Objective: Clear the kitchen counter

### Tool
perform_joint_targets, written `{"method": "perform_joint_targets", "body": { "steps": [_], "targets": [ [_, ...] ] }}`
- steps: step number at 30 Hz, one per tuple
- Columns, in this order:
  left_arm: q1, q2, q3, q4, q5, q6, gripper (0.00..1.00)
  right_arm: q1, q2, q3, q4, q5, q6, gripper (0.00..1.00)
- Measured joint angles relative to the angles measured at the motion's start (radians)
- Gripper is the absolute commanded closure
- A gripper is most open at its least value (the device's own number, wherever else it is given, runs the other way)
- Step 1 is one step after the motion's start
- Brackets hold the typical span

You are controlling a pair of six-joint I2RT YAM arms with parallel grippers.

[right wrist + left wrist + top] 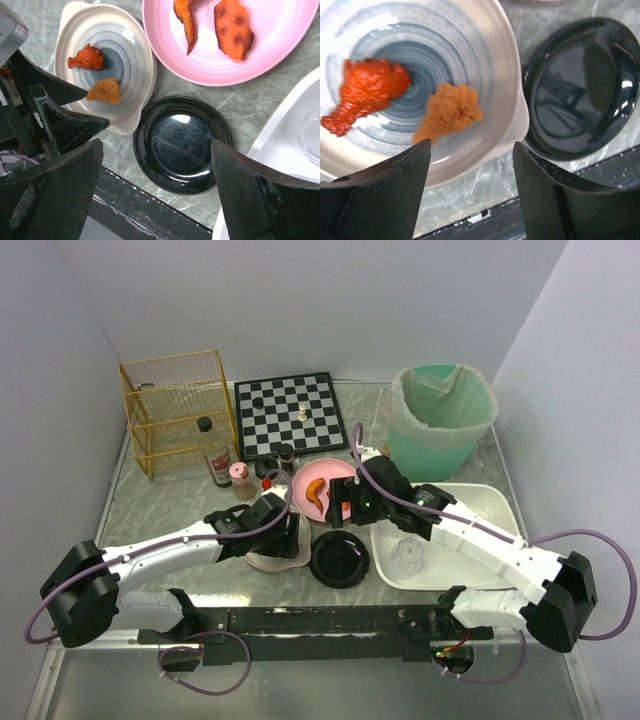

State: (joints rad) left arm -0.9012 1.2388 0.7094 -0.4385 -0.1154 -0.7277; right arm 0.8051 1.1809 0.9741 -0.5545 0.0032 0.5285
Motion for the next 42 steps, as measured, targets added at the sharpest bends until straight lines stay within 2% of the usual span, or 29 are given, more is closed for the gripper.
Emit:
{"method": "perform_joint_targets", "body": {
  "steps": [8, 16, 18, 23, 27, 34, 42],
  "targets": [
    [0.000, -0.014, 0.012, -0.018, -0.043, -0.001, 0.25, -0.006, -0.026, -0.001, 0.000, 0.012, 0.006, 0.04],
    [0.005, -0.114, 0.036, -0.074, -0.073, -0.014, 0.23, -0.036, -0.004, -0.045, 0.038, -0.039, 0.023, 0.07],
    [0.035, -0.143, 0.036, -0.072, -0.047, -0.014, 0.24, -0.040, 0.021, -0.048, 0.057, -0.060, 0.026, 0.11],
    [0.203, -0.225, 0.003, -0.046, 0.017, -0.017, 0.22, -0.042, 0.098, -0.050, 0.137, -0.117, 0.031, 0.23],
    [0.265, -0.277, -0.004, -0.052, 0.047, -0.018, 0.18, -0.042, 0.171, -0.050, 0.198, -0.163, 0.040, 0.30],
    [0.420, -0.420, -0.136, -0.038, 0.091, -0.129, 0.18, -0.042, 0.301, -0.050, 0.286, -0.236, 0.061, 0.34],
    [0.448, -0.439, -0.205, -0.041, 0.081, -0.195, 0.20, -0.042, 0.401, -0.050, 0.356, -0.259, 0.085, 0.39]
  ]
}}
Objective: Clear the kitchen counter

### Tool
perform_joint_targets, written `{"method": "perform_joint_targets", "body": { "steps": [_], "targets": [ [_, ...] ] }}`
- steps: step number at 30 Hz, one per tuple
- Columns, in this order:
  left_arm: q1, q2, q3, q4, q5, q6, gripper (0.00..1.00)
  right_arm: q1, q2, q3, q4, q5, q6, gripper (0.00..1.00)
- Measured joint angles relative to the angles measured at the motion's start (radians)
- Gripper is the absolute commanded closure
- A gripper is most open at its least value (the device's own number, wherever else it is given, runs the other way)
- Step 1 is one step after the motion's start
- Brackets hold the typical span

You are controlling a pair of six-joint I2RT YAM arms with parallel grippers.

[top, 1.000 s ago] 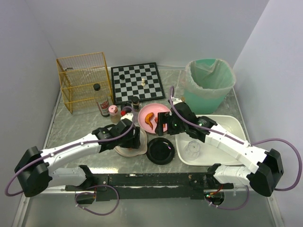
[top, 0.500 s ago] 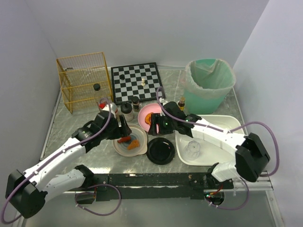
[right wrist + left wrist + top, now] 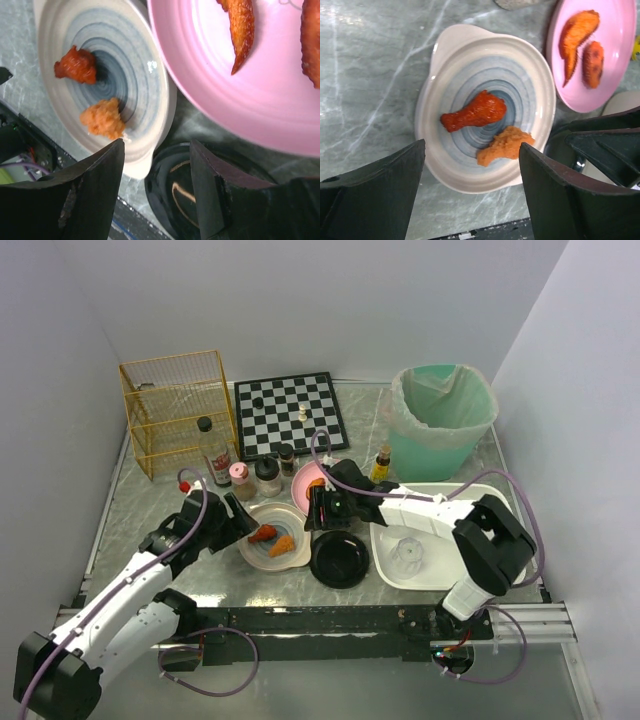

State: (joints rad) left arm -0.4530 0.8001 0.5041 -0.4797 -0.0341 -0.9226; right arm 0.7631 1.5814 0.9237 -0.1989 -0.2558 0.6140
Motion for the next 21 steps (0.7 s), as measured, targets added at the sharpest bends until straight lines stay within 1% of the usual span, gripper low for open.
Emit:
{"method": "perform_joint_targets", "body": {
  "steps": [10, 12, 17, 21],
  "targets": [
    [0.000, 0.014, -0.041, 0.004, -0.085, -0.040, 0.22, 0.000, 0.102, 0.002, 0.062, -0.003, 0.037, 0.44],
    [0.000, 0.039, -0.048, 0.006, -0.097, -0.043, 0.25, 0.000, 0.122, 0.006, 0.075, -0.008, 0.047, 0.44],
    [0.000, 0.093, -0.084, 0.043, -0.114, -0.052, 0.38, 0.000, 0.137, 0.011, 0.080, -0.018, 0.058, 0.46],
    [0.000, 0.121, -0.108, 0.073, -0.122, -0.065, 0.42, 0.001, 0.157, 0.023, 0.080, -0.019, 0.062, 0.49]
  ]
}}
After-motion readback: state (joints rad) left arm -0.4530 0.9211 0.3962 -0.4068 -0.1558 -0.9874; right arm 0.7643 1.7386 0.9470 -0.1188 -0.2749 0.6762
